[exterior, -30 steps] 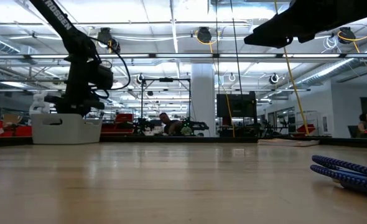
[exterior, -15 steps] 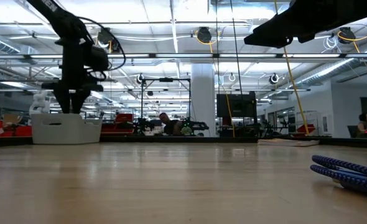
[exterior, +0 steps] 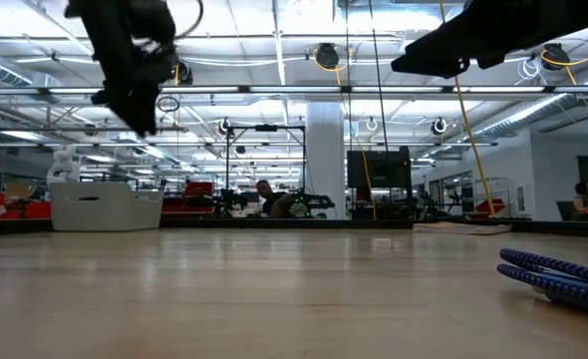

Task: Pick and place USB-C Cables
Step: Put the purple charger cable into the gray bin

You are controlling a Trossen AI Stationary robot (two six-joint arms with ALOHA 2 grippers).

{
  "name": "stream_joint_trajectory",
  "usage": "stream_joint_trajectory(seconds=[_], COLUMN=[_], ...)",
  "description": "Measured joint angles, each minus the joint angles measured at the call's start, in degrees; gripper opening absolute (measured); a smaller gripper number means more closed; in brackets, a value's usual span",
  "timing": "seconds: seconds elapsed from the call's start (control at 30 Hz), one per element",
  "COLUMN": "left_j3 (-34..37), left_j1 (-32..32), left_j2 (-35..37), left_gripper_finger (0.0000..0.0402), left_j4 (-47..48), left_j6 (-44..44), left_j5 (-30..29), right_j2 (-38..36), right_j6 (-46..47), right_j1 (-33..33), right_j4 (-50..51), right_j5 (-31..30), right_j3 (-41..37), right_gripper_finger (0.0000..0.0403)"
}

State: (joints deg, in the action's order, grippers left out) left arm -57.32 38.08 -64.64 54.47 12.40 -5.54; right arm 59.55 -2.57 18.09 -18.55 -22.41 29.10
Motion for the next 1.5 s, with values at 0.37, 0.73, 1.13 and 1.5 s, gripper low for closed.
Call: stream_joint_trajectory(seconds=[0.37, 0.73, 1.13, 1.5], left_j3=[4.21, 14.60, 16.48, 16.46], left_j1=[-31.39, -51.66, -59.51, -61.09], left_j2=[6.75, 4.12, -5.25, -7.52], left_gripper_finger=[0.0159, 0.0159, 0.0159, 0.0159], left_j4=[-15.54, -48.45, -64.22, -68.74], left_j6=[6.39, 1.91, -0.72, -0.69], left_j5=[-7.63, -13.04, -14.66, -16.11], right_j2=[0.43, 13.47, 36.65, 49.52], right_j6=[10.43, 19.67, 18.31, 4.67], right_j1=[0.43, 12.05, 18.08, 18.91], right_j4=[-0.42, -6.06, 23.15, 40.92], right_j5=[7.83, 9.27, 19.75, 24.12], right_j3=[-0.02, 3.67, 32.82, 50.65], right_gripper_finger=[0.0254, 0.0254, 0.0254, 0.0246])
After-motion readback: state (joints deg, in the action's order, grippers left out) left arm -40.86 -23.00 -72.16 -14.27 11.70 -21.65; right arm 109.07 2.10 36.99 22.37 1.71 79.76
